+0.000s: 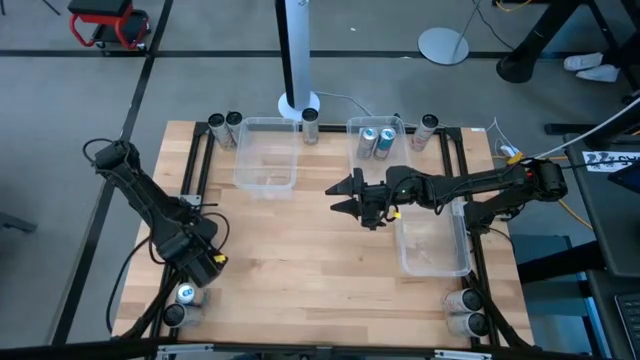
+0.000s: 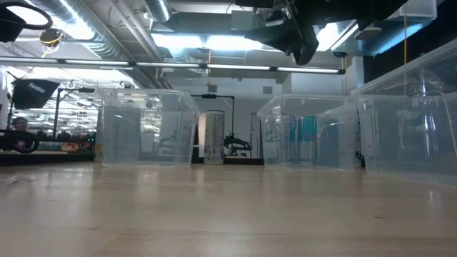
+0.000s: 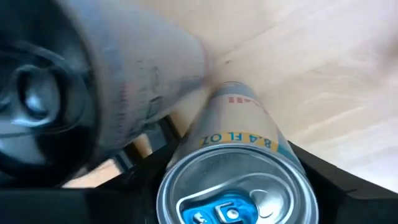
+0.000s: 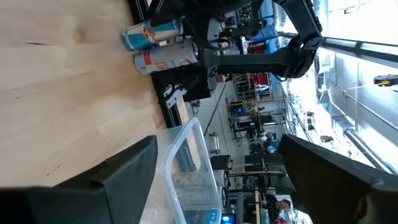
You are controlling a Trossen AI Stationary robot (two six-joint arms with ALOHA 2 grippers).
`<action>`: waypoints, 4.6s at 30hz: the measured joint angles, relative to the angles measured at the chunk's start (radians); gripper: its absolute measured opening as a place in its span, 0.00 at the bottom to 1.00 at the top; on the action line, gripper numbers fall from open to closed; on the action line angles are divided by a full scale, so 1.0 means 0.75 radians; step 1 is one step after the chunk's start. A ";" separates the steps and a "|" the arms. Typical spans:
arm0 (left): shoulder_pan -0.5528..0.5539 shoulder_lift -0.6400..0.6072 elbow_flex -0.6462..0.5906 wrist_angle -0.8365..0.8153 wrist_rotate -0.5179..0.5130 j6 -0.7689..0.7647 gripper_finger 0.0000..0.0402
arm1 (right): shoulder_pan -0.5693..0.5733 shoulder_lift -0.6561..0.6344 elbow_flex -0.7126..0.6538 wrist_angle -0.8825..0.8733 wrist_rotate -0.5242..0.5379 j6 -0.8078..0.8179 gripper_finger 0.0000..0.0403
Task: Sort soda cans
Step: Put the blue soda can into the top right transparent bin
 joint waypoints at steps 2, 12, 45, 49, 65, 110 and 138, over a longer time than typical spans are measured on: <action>0.000 0.000 0.020 0.008 -0.021 0.023 0.57 | 0.000 0.000 0.000 -0.002 0.000 0.000 0.84; 0.060 0.000 0.153 0.010 -0.214 0.188 0.58 | 0.001 -0.011 0.000 -0.033 0.000 0.000 0.84; 0.787 0.342 0.395 0.489 -0.248 1.579 0.58 | 0.000 -0.109 0.001 -0.250 0.000 0.014 0.84; 0.824 0.475 0.524 0.471 -0.237 1.722 0.58 | 0.000 -0.109 0.001 -0.288 0.000 0.014 0.84; 0.900 0.684 0.670 0.441 -0.082 1.952 0.64 | 0.000 -0.109 0.001 -0.365 0.000 0.044 0.84; 0.138 -0.185 0.354 0.089 -0.900 1.200 0.77 | 0.035 0.249 0.328 -0.360 -0.150 0.308 0.84; 0.048 -0.218 0.060 0.187 -0.930 1.185 0.77 | 0.044 0.919 0.976 -0.739 -0.352 0.785 0.84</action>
